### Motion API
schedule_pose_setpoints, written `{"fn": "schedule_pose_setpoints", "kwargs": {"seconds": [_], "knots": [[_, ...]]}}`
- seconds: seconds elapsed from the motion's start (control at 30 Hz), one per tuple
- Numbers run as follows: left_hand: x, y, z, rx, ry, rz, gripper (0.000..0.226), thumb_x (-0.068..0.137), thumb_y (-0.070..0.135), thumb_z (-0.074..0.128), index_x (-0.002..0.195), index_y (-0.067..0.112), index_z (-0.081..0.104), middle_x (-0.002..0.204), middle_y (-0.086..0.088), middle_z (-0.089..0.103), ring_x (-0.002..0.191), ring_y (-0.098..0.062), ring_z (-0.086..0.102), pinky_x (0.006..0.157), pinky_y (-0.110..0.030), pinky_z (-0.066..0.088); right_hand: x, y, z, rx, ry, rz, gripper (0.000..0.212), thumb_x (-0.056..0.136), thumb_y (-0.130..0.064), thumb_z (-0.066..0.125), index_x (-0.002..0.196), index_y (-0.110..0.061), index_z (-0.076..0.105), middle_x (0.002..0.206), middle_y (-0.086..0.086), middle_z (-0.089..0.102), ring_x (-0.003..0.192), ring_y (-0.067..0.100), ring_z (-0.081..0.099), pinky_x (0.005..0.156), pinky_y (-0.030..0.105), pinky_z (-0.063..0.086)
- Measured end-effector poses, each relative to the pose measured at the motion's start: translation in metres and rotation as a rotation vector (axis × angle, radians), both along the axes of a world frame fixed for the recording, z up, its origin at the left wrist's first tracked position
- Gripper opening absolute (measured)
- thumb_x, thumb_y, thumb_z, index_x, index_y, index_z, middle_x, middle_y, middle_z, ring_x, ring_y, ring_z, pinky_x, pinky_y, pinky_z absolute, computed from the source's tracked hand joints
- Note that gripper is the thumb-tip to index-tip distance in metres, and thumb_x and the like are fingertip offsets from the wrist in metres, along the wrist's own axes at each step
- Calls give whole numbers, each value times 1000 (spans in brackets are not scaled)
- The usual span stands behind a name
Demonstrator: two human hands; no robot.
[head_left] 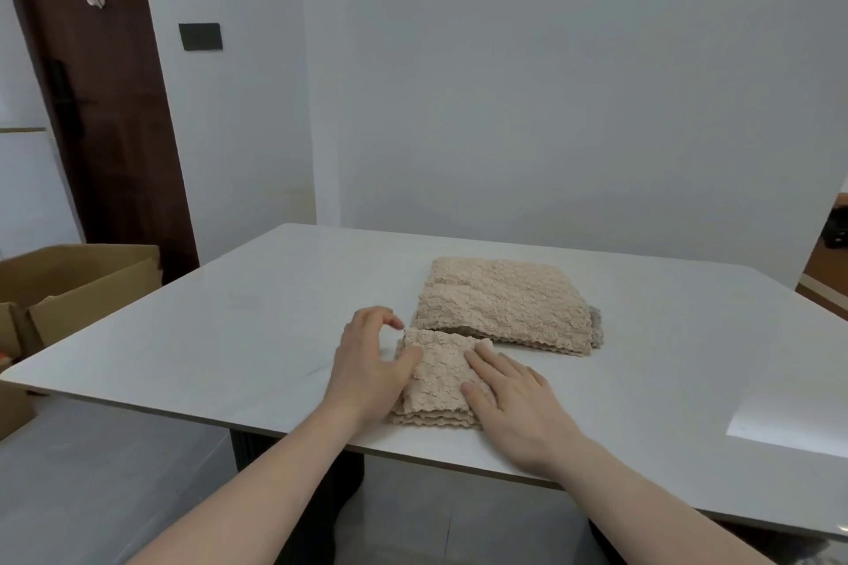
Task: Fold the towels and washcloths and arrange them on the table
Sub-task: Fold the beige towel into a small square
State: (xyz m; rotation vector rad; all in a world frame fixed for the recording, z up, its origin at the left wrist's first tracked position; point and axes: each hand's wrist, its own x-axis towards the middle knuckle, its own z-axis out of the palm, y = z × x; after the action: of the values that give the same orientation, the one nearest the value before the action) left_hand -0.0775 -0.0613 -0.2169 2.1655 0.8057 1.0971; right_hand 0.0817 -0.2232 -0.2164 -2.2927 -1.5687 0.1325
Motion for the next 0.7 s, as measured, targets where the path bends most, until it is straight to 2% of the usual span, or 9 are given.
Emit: {"fn": "schedule_pose_setpoints", "kwargs": {"seconds": [0.07,0.13,0.23,0.3,0.47,0.6,0.7], "knots": [[0,-3,-1,112,120,-119,50,83,54,54,130,38,53,145,22,42,137,-3,36,115,-33,29,0,0,0,-47,-4,-2,63,104,-62,19,162,-40,10,169,-21,0,158,9,1,129,42,2],[3,-4,-2,159,318,-184,65,86,60,43,148,39,43,160,19,30,150,-4,21,124,-36,17,0,-1,0,-71,-9,-1,64,103,-62,17,162,-40,7,169,-21,-3,158,10,-1,129,43,-1],[7,-5,0,86,593,-210,67,95,60,33,158,40,26,167,19,14,155,-3,3,128,-39,-1,1,-1,-1,-66,-3,-1,64,103,-61,16,163,-39,6,170,-20,-4,157,8,-2,129,43,-2],[8,-7,1,74,696,-214,66,99,59,28,160,41,14,168,19,5,155,-1,-4,127,-40,-7,1,-2,-1,-19,14,-9,65,103,-62,17,163,-39,7,170,-20,-2,157,4,-2,129,43,-1],[7,-8,2,93,783,-212,65,101,52,23,161,40,3,168,18,-7,154,-2,-10,127,-40,-11,-2,-8,4,98,47,-9,64,105,-57,17,162,-37,-5,167,-22,-12,155,-1,-7,129,41,-3],[8,-10,5,102,823,-210,64,102,49,20,161,37,-2,168,17,-12,154,-3,-13,126,-43,-13,-1,-2,2,-96,-8,4,67,104,-58,14,163,-32,-3,169,-18,-11,157,7,-8,127,50,-10],[9,-10,4,104,838,-188,65,102,49,19,161,36,-5,168,15,-14,155,-5,-13,126,-45,-13,-2,0,3,-130,-23,-1,67,105,-56,13,164,-27,-3,170,-14,-11,157,9,-7,126,52,-10]]}}
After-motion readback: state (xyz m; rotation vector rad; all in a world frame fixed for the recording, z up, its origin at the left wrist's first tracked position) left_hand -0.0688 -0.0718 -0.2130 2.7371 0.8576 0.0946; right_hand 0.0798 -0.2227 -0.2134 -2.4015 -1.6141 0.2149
